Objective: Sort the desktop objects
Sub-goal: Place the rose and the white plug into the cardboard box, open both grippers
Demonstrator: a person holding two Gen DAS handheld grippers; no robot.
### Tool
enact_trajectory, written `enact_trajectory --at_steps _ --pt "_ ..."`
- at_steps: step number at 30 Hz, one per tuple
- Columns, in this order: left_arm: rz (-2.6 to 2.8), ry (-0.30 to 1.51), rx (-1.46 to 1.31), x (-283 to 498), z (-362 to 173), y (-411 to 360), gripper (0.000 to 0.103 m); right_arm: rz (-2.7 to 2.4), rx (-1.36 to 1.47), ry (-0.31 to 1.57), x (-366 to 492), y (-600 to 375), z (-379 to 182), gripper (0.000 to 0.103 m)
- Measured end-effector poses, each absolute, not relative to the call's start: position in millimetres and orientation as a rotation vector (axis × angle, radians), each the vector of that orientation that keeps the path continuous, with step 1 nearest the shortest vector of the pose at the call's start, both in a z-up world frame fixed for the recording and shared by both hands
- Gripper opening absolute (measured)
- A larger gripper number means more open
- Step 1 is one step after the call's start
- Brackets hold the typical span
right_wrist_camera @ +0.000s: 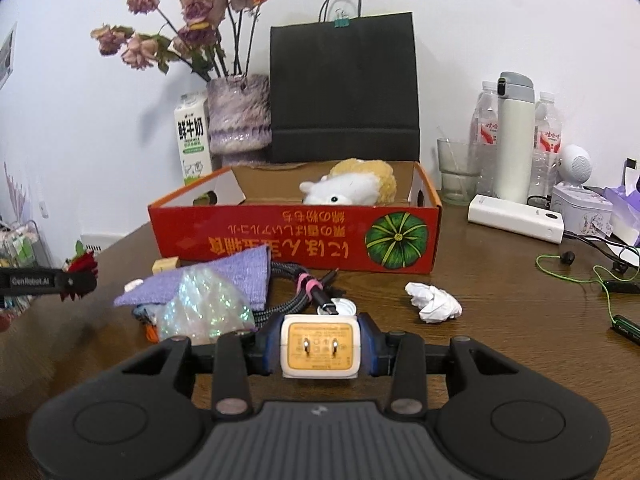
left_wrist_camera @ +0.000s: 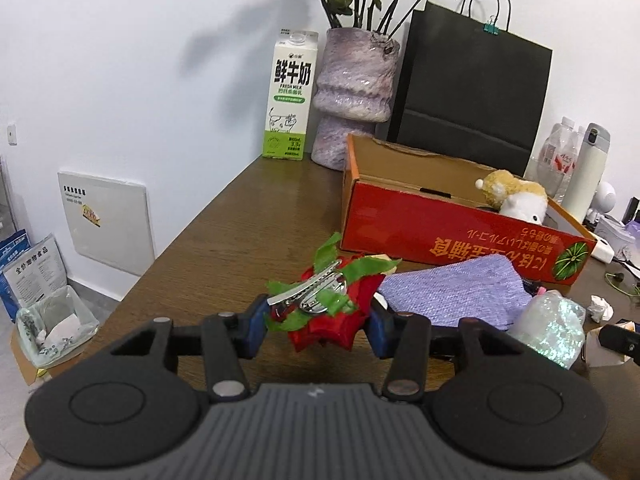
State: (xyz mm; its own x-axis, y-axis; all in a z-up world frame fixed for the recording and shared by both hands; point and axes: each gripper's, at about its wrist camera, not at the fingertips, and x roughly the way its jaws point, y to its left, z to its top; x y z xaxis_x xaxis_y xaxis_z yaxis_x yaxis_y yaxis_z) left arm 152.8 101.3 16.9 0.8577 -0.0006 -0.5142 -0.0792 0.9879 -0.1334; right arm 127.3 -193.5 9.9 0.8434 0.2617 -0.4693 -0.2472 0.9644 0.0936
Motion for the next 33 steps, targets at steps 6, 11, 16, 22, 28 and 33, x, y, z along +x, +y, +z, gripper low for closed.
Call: enact_trajectory --at_steps 6,11,16,22,28,33 --pt "0.003 0.531 -0.151 147 22 95 0.05 0.291 0.049 0.492 124 -196 15 0.038" --pt "-0.062 0.484 -0.109 150 46 81 0.05 0.337 0.026 0.483 131 -200 29 0.038" --pt "-0.109 0.45 -0.123 183 79 62 0.051 0.383 -0.002 0.45 153 -193 53 0.038" --pt "-0.045 0.371 -0.195 241 97 37 0.051 0.382 0.031 0.336 203 -169 84 0.038" --pt "0.013 0.392 -0.244 295 82 35 0.051 0.348 0.096 0.315 267 -145 79 0.038" --pt "0.021 0.443 -0.181 330 61 34 0.051 0.354 0.068 0.402 312 -127 55 0.038"
